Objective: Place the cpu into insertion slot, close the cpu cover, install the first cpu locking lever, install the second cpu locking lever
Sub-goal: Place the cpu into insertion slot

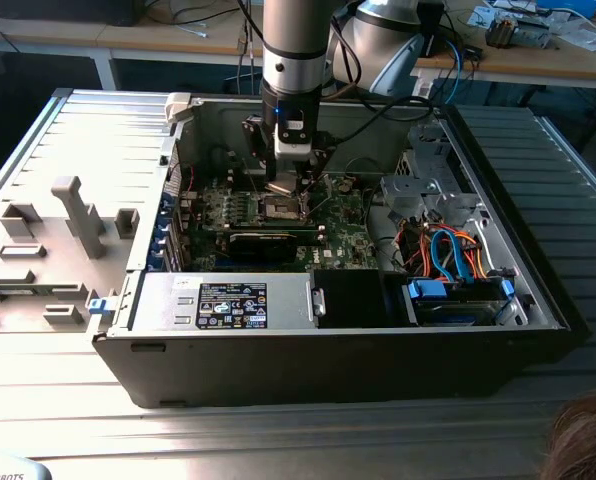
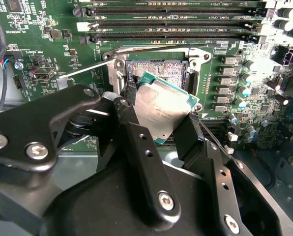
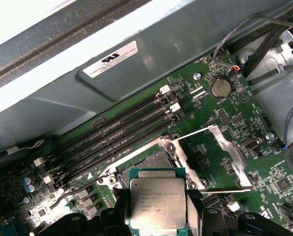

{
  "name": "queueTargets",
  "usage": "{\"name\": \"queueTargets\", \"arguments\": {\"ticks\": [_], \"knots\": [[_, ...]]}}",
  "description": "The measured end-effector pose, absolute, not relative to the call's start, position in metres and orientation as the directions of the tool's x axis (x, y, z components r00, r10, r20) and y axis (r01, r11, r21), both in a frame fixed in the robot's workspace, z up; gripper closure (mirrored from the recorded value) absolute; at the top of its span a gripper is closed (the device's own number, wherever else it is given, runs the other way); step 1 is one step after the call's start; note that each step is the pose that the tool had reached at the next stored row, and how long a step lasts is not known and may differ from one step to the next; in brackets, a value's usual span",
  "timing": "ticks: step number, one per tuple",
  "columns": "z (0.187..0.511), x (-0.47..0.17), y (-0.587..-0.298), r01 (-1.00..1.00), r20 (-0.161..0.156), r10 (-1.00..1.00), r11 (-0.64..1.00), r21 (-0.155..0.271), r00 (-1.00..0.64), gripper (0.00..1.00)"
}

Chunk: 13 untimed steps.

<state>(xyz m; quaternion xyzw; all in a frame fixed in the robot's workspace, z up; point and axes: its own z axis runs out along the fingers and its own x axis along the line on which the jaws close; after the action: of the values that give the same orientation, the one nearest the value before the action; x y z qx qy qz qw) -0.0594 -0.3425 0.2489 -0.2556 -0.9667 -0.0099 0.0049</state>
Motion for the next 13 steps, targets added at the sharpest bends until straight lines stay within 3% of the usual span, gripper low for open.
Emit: {"name": "queueTargets", "arguments": {"ticks": [13], "knots": [[0.2483, -0.0594, -0.3424, 0.504, 0.015, 0.504, 0.864, 0.017, -0.864, 0.45]]}}
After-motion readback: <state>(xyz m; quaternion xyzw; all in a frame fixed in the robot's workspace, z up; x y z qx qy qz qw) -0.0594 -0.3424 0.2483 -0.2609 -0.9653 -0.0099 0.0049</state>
